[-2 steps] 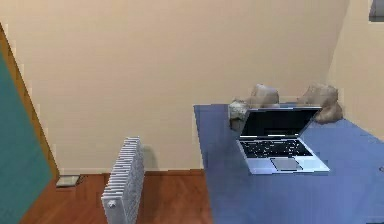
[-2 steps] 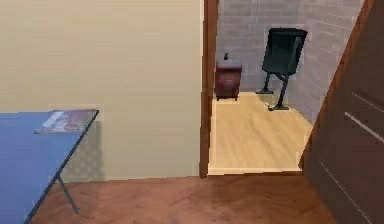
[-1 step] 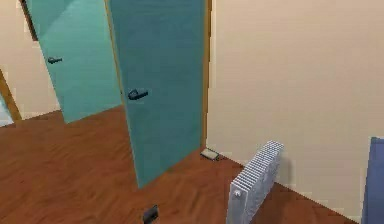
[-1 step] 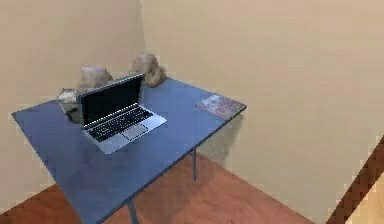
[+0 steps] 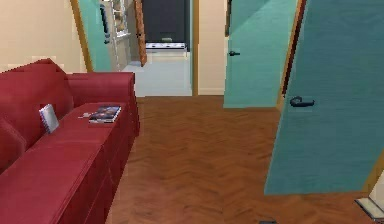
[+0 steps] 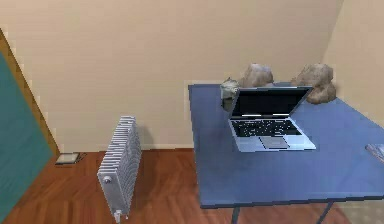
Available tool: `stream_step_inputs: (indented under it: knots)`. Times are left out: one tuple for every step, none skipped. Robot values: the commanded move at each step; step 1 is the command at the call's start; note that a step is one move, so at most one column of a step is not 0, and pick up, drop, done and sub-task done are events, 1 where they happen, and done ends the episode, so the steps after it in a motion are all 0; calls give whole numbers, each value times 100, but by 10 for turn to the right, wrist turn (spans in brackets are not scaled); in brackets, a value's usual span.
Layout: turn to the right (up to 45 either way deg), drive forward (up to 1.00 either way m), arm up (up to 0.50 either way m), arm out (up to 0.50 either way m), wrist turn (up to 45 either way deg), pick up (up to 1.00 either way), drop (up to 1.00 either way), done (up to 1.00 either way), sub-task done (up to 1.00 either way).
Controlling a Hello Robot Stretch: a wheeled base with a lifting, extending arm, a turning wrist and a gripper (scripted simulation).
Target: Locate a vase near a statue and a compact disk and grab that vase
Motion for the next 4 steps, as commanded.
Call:
stream_step_inputs:
  knots:
    - [-60,0,0,0,0,0,0,0,0]
    - [0,100,0,0,0,0,0,0,0]
    - [0,100,0,0,0,0,0,0,0]
    - [-30,0,0,0,0,0,0,0,0]
